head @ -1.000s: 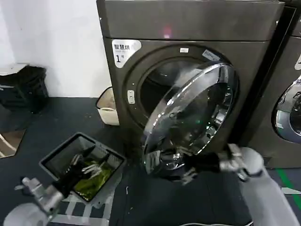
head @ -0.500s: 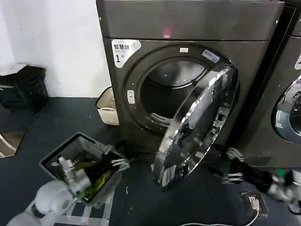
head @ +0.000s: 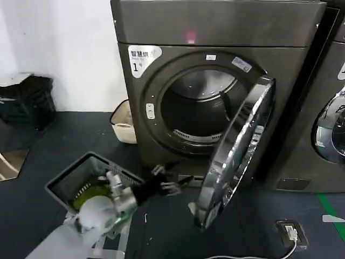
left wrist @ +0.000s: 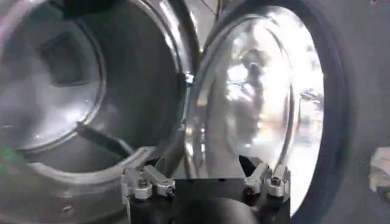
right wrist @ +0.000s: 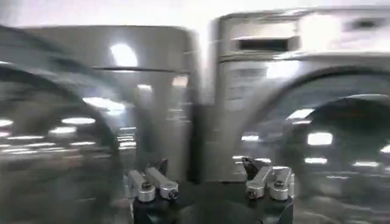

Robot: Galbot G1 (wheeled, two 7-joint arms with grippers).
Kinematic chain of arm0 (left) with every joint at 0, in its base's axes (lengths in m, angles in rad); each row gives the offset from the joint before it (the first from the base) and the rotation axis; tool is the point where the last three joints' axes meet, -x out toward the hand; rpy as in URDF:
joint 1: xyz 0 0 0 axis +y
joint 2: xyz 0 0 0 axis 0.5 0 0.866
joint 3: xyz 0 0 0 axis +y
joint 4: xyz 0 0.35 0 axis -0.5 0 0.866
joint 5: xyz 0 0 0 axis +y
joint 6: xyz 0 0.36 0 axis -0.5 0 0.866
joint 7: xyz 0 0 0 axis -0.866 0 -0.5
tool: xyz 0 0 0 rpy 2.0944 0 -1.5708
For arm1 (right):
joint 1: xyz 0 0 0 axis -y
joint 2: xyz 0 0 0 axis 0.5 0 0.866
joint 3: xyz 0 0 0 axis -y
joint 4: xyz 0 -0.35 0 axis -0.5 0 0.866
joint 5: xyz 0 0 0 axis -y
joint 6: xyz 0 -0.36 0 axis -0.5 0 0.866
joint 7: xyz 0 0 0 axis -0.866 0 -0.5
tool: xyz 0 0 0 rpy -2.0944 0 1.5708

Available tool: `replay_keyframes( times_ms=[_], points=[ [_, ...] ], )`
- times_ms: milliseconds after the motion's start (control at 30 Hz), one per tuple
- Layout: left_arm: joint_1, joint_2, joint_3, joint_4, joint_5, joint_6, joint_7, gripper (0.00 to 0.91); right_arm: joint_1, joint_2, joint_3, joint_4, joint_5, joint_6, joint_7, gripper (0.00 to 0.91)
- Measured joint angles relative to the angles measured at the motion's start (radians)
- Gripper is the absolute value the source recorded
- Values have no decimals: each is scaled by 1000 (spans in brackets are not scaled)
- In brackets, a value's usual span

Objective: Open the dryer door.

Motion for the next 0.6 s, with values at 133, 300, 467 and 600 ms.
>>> replay_keyframes(
  times_ms=[133, 300, 467, 600],
  points=[
    [-57, -31, 80, 16, -10, -2, 1, 907, -21, -13, 82, -18, -7, 0, 98, 907],
    [-136, -82, 184, 42, -14, -2, -3, 907, -38, -33, 179, -59, -6, -4, 159, 907],
    [-215, -133, 276, 74, -20, -4, -6, 907, -67, -47, 256, -70, -15, -10, 180, 907],
    [-281, -175, 350, 103, -38, -4, -29, 907, -92, -59, 313, -83, -27, -36, 184, 907]
  ],
)
